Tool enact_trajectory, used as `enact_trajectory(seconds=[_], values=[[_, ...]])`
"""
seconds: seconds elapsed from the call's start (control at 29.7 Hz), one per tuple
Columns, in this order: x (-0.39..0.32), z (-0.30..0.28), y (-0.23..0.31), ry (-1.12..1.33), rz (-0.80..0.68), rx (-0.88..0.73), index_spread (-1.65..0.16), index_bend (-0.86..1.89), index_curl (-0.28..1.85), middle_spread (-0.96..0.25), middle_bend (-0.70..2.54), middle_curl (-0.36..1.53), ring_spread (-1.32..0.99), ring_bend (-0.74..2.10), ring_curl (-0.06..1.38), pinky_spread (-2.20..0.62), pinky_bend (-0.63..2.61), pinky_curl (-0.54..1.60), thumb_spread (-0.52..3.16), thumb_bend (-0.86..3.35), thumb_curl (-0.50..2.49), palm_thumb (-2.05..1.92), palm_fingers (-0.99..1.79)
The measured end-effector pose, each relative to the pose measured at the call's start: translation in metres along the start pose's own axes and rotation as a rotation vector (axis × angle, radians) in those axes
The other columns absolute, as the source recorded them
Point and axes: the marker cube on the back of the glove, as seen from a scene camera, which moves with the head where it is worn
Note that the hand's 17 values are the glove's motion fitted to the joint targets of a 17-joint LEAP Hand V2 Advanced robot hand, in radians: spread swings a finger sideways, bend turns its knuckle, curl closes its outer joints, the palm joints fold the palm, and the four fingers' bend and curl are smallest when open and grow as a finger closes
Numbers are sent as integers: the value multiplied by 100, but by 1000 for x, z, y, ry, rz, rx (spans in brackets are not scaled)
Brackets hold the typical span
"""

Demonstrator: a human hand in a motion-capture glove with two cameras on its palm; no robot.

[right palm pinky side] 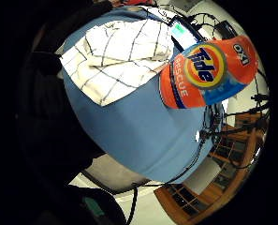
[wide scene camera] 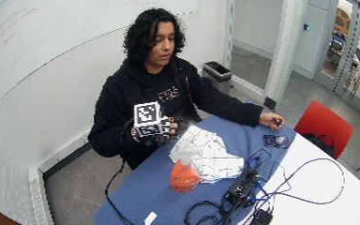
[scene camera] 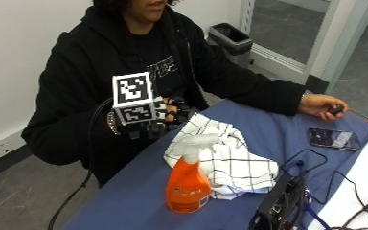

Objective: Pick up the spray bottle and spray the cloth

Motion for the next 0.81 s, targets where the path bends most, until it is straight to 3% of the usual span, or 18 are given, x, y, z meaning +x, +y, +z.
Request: enact_trajectory(seconds=[0.3,0.81], values=[[-2,-3,3,29,18,18,-32,18,15,-8,22,14,-2,38,16,17,28,15,88,30,13,48,36],[11,-12,22,79,118,13,-37,16,23,-6,20,23,-1,38,22,21,24,22,119,27,21,56,38]])
